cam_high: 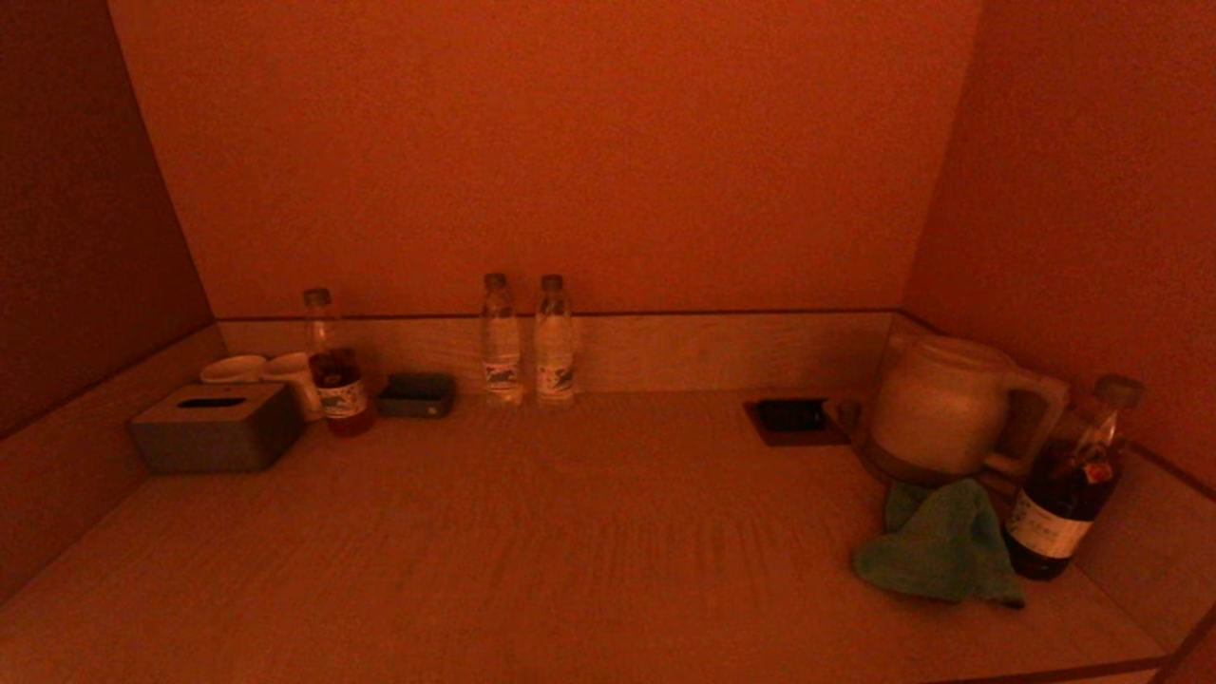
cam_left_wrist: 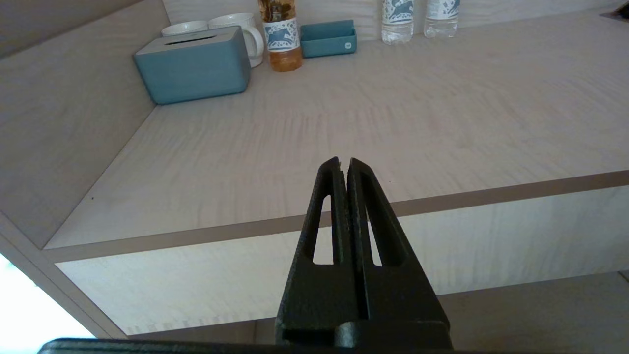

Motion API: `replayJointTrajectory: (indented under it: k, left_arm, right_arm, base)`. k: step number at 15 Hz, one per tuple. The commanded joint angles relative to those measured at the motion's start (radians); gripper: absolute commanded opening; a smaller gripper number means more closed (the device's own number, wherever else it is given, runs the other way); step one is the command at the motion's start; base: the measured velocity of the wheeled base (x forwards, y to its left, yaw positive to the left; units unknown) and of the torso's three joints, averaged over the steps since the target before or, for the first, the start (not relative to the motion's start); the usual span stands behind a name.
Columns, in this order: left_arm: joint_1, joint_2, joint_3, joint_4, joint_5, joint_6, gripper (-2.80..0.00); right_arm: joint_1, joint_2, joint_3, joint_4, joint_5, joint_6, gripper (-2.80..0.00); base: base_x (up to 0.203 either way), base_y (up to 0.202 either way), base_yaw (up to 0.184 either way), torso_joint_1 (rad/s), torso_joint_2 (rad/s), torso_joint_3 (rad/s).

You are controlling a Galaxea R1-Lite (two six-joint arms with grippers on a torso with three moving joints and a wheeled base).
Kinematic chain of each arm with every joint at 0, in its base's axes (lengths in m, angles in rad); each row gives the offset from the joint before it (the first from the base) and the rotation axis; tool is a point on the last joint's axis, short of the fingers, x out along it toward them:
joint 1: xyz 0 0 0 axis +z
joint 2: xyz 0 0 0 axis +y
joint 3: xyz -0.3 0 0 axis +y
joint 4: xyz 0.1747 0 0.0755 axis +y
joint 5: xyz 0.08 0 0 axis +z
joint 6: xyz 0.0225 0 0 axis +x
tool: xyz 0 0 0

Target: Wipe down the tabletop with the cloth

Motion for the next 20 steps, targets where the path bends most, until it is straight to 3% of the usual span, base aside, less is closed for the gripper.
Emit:
replayJointTrajectory:
  k: [1, 20]
  left_arm:
    - [0.002, 0.0, 0.0, 0.0, 0.0, 0.0, -2.8]
    - [0.002, 0.0, 0.0, 0.0, 0.0, 0.0, -2.8]
  right_arm:
    - [0.0, 0.0, 0.004, 0.0, 0.003, -0.001, -2.8]
    - [0.0, 0.0, 0.066, 0.0, 0.062, -0.003, -2.8]
  base:
    - [0.0, 0.0, 0.0, 0.0, 0.0, 0.0]
    - [0.0, 0.0, 0.0, 0.0, 0.0, 0.0]
